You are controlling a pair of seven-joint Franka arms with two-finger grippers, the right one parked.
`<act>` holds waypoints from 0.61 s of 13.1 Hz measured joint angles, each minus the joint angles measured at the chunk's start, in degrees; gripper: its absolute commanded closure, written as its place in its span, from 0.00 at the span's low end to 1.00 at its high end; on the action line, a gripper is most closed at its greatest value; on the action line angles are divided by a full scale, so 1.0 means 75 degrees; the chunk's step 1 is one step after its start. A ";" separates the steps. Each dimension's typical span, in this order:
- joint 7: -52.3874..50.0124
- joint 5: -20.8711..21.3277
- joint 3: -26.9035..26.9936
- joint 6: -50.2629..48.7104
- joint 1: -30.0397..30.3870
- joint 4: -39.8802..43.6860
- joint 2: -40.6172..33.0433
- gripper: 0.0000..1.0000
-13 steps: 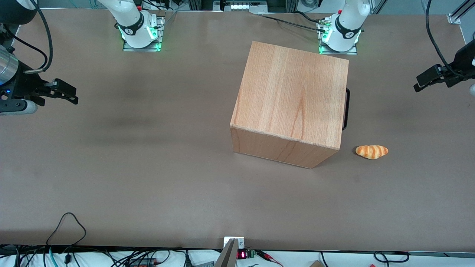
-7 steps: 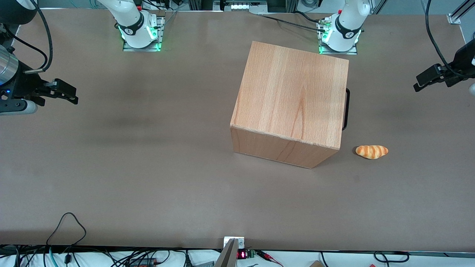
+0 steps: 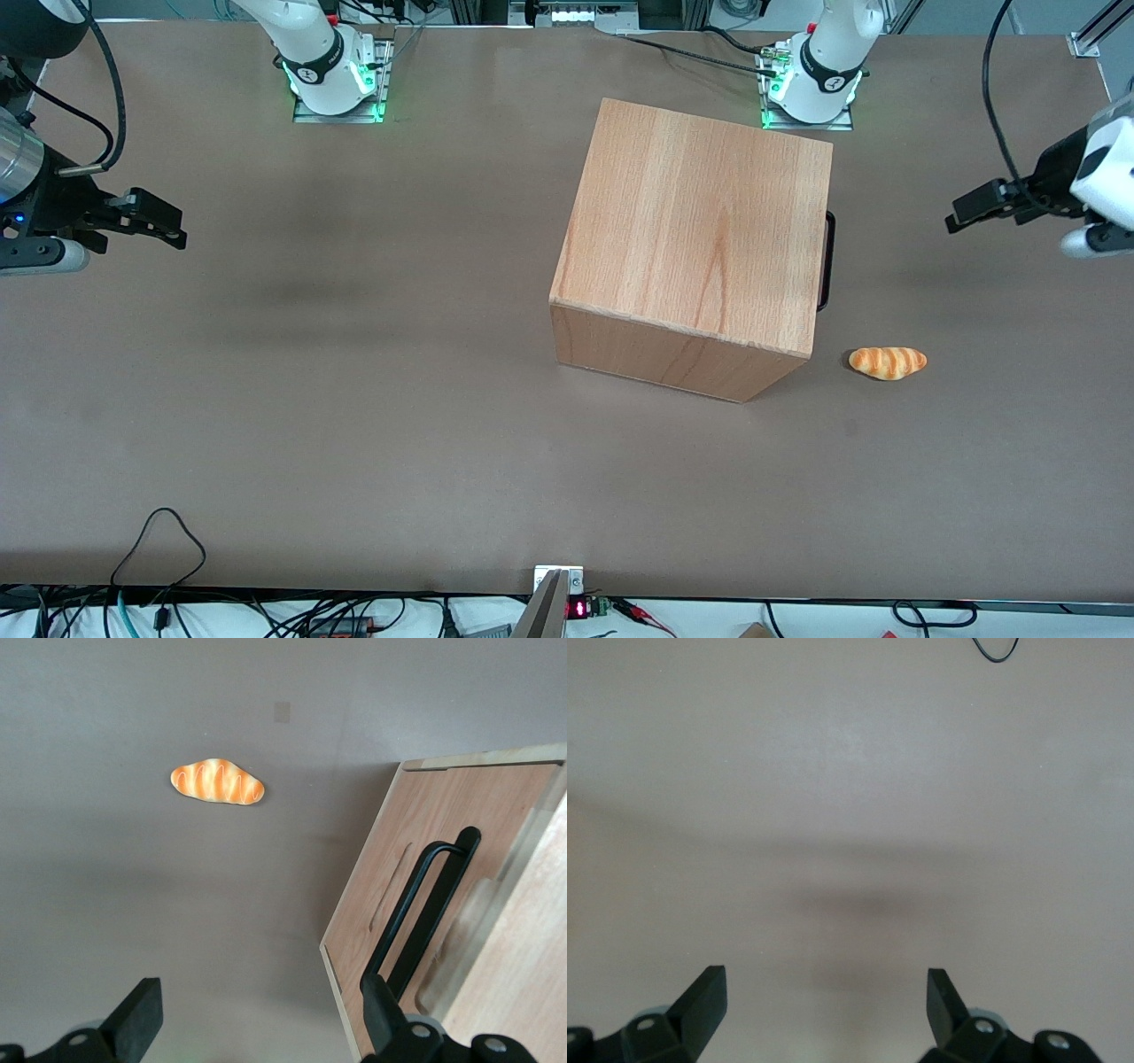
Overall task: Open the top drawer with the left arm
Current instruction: 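Move the open left gripper to the black drawer handle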
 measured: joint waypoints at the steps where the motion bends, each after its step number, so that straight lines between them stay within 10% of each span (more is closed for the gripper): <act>1: 0.0050 -0.0017 -0.0016 0.0068 -0.0037 -0.0112 0.0065 0.00; 8: 0.2200 -0.0941 -0.0058 0.1210 -0.0204 -0.1265 0.0303 0.00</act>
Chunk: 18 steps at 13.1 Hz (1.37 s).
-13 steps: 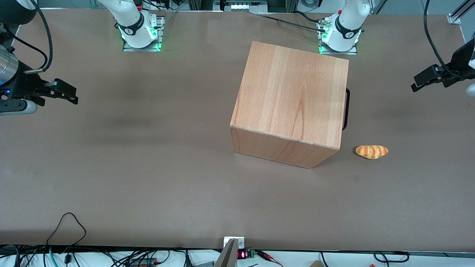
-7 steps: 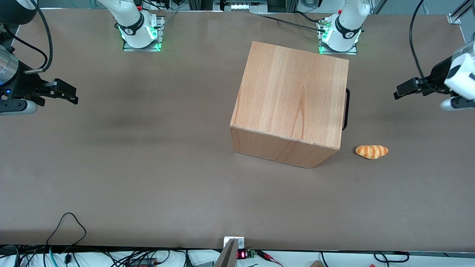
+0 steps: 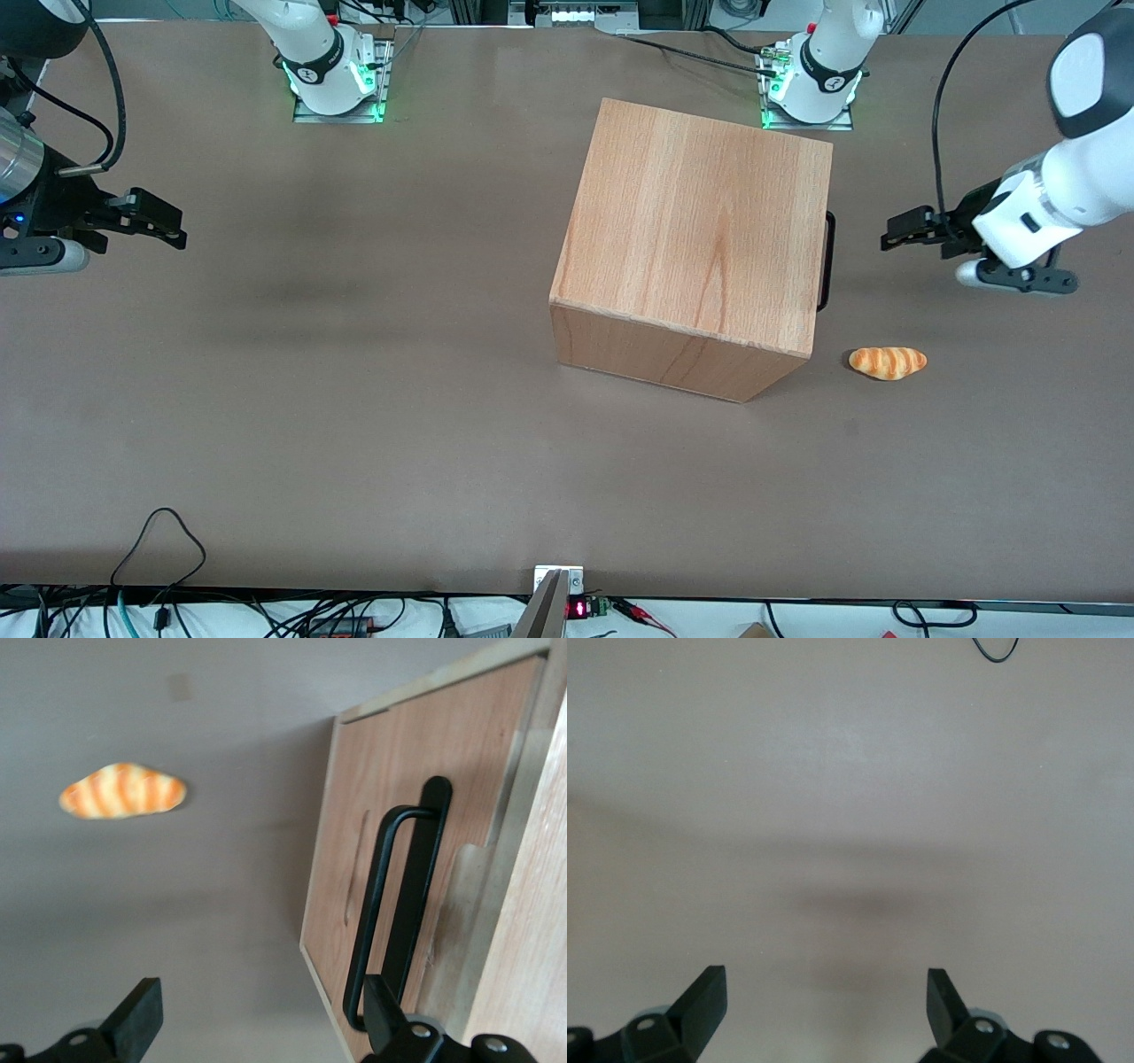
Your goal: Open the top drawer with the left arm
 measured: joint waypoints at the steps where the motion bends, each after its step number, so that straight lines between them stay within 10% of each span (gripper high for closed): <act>1: 0.0304 -0.0179 0.0000 0.0222 0.0000 -0.0202 0.0028 0.00; 18: 0.1254 -0.0987 -0.0153 0.1231 -0.0121 -0.1002 0.0374 0.00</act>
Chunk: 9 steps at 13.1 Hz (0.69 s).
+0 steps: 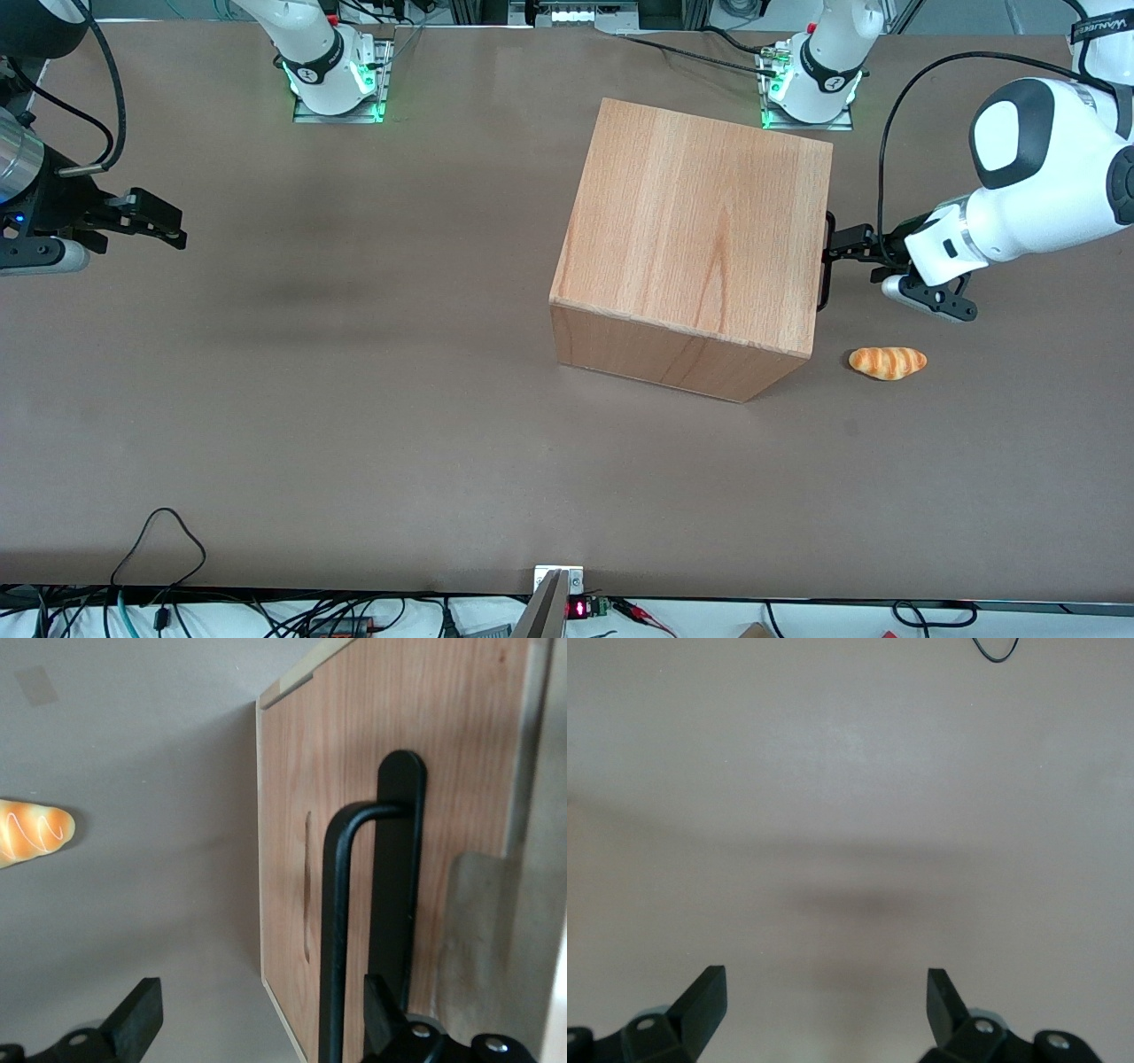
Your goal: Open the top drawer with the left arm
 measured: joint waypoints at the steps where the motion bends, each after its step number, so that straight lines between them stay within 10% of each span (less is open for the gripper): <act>1: 0.0000 0.0000 -0.0006 0.0107 -0.0001 -0.0020 0.0054 0.00; 9: 0.0000 -0.0034 -0.0023 0.0626 -0.0006 -0.0070 0.0445 0.00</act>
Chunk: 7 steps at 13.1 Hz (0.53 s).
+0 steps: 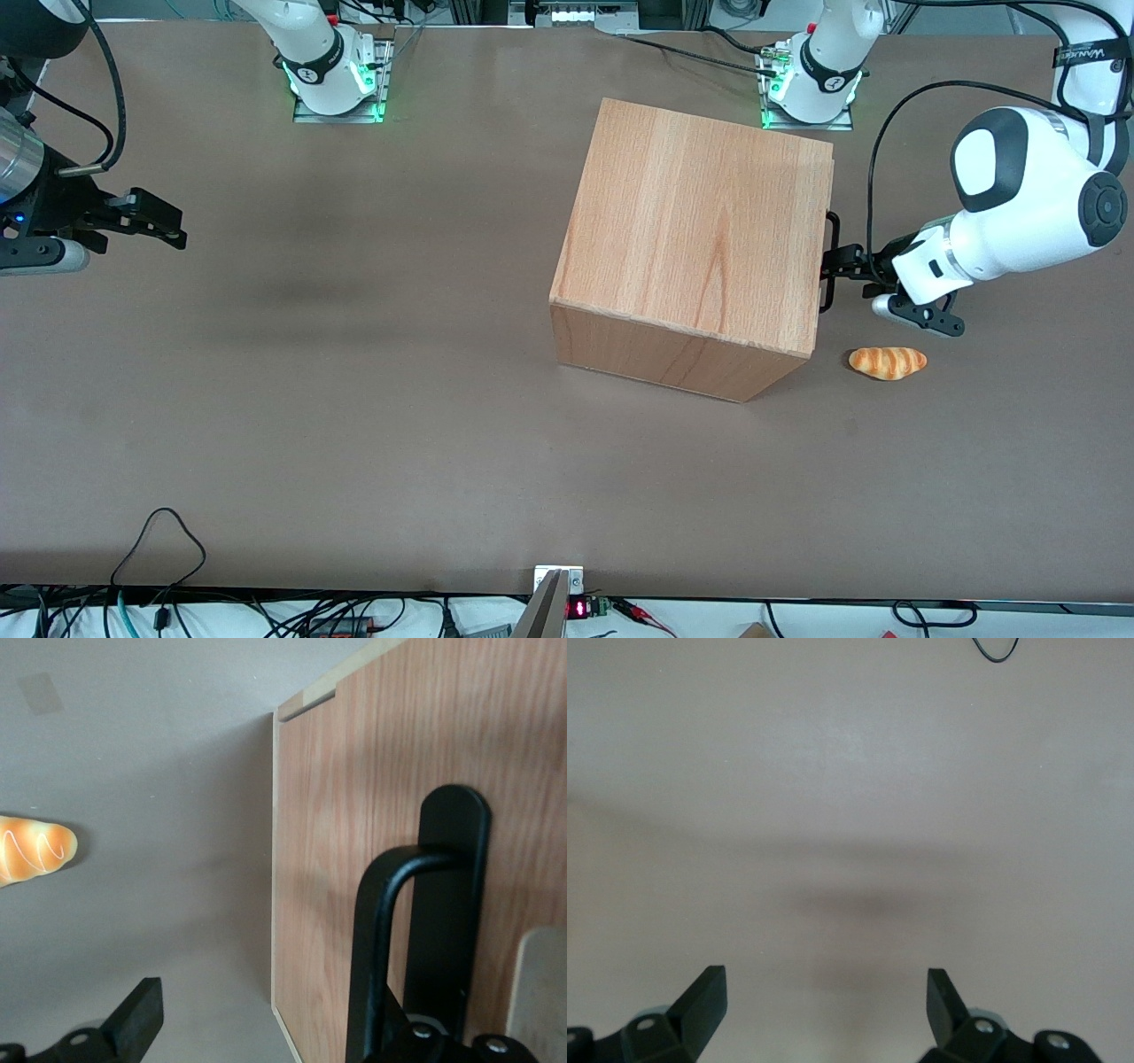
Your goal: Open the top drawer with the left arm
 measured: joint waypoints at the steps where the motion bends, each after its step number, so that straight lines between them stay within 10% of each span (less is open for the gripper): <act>1: 0.0000 0.0000 0.0000 0.0052 0.0000 -0.0002 0.0045 0.00; 7: 0.0083 -0.0003 0.0046 0.0182 0.0057 -0.0014 0.0073 0.00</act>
